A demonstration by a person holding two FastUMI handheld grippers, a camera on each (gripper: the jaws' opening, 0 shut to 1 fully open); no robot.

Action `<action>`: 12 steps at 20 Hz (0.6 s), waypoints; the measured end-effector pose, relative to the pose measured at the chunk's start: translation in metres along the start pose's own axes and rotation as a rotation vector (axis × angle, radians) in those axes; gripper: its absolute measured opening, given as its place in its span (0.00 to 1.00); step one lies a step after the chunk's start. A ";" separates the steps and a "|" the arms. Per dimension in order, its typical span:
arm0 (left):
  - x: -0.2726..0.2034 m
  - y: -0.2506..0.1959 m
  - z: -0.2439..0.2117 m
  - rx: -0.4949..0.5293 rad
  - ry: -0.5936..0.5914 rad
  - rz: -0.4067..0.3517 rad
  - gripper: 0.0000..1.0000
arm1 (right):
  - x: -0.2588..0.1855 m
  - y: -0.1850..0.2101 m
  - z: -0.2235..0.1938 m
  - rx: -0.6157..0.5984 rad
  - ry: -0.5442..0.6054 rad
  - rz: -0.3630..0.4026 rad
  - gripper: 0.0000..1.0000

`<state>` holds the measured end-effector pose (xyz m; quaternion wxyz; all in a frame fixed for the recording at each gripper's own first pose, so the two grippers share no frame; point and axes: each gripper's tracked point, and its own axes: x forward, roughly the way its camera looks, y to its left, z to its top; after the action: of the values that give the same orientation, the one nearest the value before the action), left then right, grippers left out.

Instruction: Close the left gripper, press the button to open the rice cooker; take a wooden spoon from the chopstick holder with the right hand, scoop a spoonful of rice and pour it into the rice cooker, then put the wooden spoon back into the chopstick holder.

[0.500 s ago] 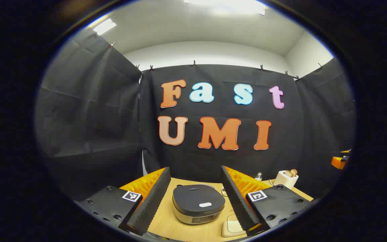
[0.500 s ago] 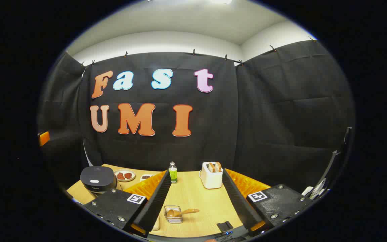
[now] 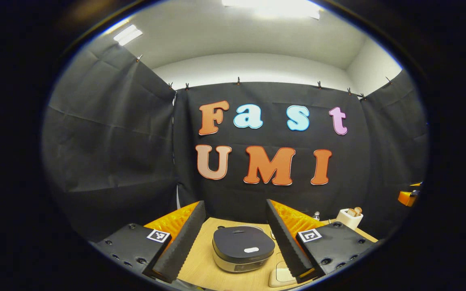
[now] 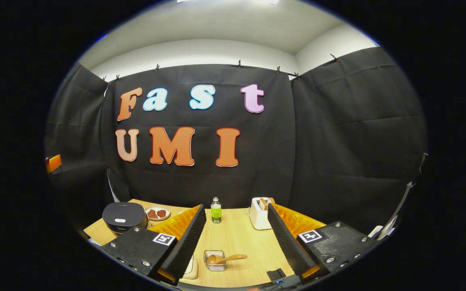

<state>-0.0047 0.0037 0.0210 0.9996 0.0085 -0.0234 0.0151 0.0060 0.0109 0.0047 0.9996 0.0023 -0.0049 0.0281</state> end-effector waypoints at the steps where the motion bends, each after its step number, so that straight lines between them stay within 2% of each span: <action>1: 0.001 -0.001 -0.001 0.008 -0.001 -0.003 1.00 | 0.000 0.001 -0.001 0.001 0.002 0.003 0.95; 7: 0.002 -0.012 -0.009 0.020 0.026 -0.026 0.97 | 0.001 0.000 -0.001 0.013 0.004 -0.006 0.95; 12: 0.007 -0.013 -0.009 0.032 0.027 -0.026 0.99 | 0.001 -0.001 0.000 0.013 0.009 -0.026 0.95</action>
<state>0.0029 -0.0091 0.0126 0.9997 0.0245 -0.0094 0.0028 0.0073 0.0099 0.0043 0.9998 0.0090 -0.0003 0.0151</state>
